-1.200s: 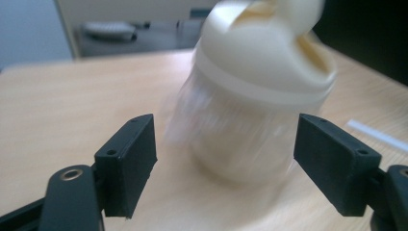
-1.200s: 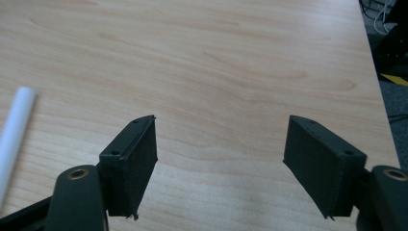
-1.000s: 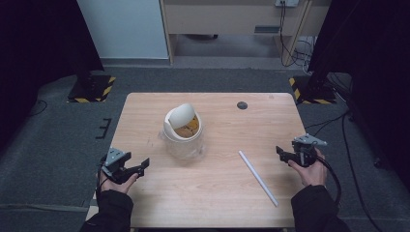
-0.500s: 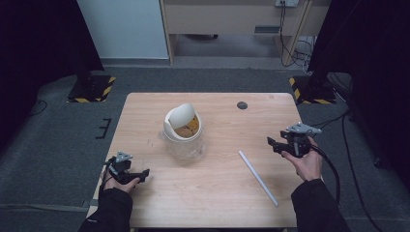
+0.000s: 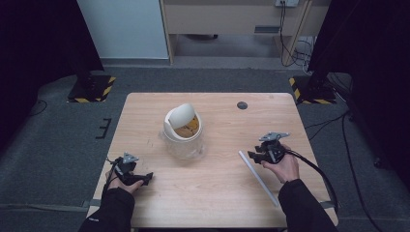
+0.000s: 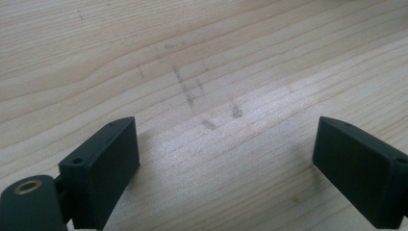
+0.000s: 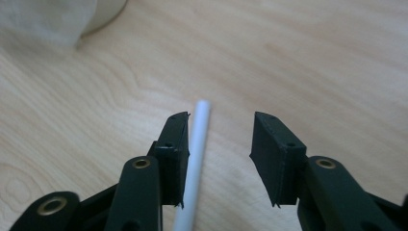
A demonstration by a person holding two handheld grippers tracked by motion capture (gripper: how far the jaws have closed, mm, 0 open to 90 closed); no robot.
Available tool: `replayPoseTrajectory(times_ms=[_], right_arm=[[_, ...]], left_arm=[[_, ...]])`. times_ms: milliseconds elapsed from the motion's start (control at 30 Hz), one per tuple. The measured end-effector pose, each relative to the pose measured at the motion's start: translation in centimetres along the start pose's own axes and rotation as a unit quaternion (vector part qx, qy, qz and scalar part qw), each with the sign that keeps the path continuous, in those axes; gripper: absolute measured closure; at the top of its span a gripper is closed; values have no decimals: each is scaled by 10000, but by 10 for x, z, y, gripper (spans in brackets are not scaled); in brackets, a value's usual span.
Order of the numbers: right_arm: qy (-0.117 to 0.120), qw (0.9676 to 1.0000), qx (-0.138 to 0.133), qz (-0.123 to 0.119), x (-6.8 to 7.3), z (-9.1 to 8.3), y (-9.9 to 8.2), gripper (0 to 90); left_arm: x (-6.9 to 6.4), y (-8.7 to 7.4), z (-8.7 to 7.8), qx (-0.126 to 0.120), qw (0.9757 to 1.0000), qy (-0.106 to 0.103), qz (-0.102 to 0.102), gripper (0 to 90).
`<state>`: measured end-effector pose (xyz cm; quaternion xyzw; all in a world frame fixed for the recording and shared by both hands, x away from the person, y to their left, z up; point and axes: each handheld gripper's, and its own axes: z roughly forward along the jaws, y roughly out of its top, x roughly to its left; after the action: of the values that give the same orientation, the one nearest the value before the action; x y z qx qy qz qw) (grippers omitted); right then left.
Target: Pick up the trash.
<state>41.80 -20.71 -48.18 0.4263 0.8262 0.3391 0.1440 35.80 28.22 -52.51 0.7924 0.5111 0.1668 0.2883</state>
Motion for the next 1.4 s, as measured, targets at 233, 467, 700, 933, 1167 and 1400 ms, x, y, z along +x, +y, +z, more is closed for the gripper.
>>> replayPoseTrajectory(times_ms=[233, 467, 700, 933, 1167, 1400], right_arm=[[15, 9987, 511, -54, 6, 17, -7, 662], [89, 9968, 789, -27, 8, 21, -10, 727], [108, 9953, 957, -88, 10, 24, -12, 776], [117, 9951, 982, -74, 14, 25, -14, 783], [93, 9951, 977, -153, 15, 26, -14, 790], [112, 9980, 626, -22, 10, 16, -8, 792]], left_arm=[[-1, 0, 2, 21, 10000, 30, 85, 58], [-2, 1, 2, 29, 9999, 50, 93, 56], [-2, 1, 3, 14, 9999, 46, 113, 50], [-1, 1, 4, -8, 9999, 35, 142, 43], [-1, 1, 4, -10, 9999, 31, 149, 39], [-1, 2, 4, -6, 9999, 21, 155, 38]])
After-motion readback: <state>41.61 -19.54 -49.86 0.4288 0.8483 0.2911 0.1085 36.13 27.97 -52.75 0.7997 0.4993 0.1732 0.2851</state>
